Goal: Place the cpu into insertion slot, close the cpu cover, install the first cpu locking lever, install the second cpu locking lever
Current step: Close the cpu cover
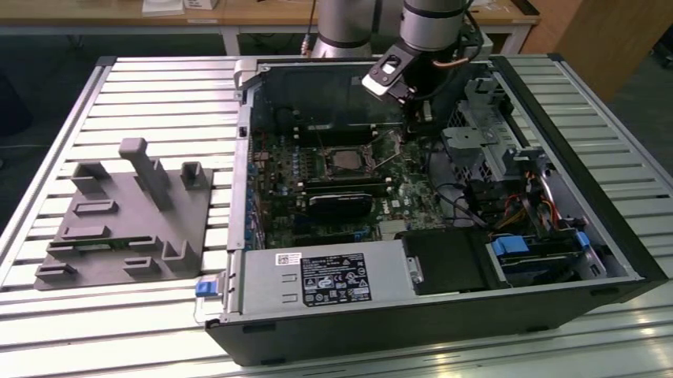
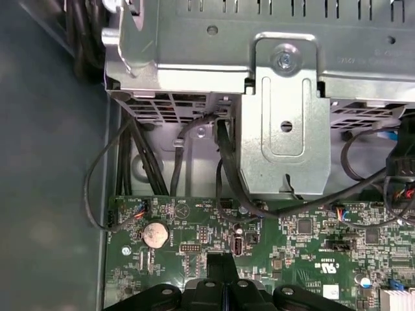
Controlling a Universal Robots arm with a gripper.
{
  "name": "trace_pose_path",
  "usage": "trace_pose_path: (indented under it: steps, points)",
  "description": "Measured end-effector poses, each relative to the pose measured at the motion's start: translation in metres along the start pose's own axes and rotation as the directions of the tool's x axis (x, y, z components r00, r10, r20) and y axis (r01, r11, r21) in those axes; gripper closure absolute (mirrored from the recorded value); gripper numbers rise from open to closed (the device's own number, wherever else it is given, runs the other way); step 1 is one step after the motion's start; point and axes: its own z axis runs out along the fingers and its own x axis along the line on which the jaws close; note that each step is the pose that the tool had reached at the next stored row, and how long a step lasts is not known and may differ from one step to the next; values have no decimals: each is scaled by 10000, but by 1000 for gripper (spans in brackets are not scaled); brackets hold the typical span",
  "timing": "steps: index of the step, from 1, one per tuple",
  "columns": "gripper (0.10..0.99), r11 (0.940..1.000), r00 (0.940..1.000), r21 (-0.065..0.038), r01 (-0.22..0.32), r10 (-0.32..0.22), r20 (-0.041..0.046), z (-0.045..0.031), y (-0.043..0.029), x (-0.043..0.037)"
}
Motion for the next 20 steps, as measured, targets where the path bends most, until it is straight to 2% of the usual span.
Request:
trace_pose_path:
  steps: [4,10,12,16,20]
  points:
    - [980,10000,10000,0,-1,1,0,38,-1,1]
    - [980,10000,10000,0,0,0,-3,40,-1,1]
    - [980,10000,10000,52,2,-2,-6,41,0,1]
    - [980,9991,10000,423,10,-10,-7,43,6,1]
    - [980,9954,10000,958,21,-21,-6,47,15,1]
